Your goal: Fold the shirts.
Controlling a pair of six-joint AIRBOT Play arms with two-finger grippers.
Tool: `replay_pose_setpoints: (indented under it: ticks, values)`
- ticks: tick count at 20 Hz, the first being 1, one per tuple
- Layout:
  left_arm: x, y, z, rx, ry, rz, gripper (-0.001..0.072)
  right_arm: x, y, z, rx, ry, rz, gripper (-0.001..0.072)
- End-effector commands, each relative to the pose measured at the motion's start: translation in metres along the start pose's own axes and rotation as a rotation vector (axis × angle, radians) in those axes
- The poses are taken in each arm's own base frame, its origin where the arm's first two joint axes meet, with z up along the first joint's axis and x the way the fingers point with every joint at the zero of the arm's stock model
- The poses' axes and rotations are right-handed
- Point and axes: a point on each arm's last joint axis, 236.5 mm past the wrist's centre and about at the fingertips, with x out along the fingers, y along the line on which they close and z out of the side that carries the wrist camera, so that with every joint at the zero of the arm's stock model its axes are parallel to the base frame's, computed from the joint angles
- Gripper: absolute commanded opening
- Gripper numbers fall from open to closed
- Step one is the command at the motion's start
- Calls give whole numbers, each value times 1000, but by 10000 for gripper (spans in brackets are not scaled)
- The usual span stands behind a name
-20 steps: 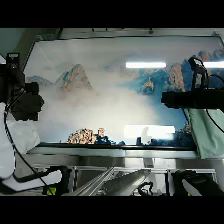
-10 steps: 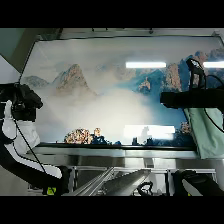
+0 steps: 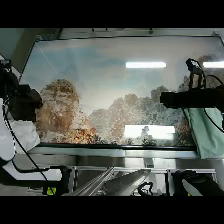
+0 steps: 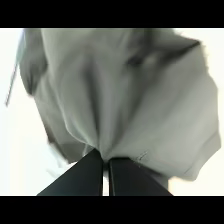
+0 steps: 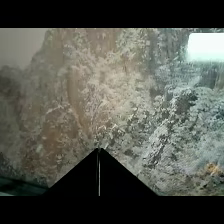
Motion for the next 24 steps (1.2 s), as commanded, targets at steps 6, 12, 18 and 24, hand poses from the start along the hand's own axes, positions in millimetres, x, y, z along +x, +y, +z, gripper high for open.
replay_pose_setpoints:
  ticks: [6,12,18,24]
  values:
    - [-303,-253,8,330,-424,-687,8,0,0,0,0,0,0,25]
    - [-345,-421,-108,621,-281,-895,9,5,-2,-1,4,12,-4,26]
    - [-316,-524,-190,705,-44,-1028,43,10,-5,-6,12,48,-13,345]
    - [-303,-384,-80,565,-41,-817,701,-12,-35,15,37,41,-35,411]
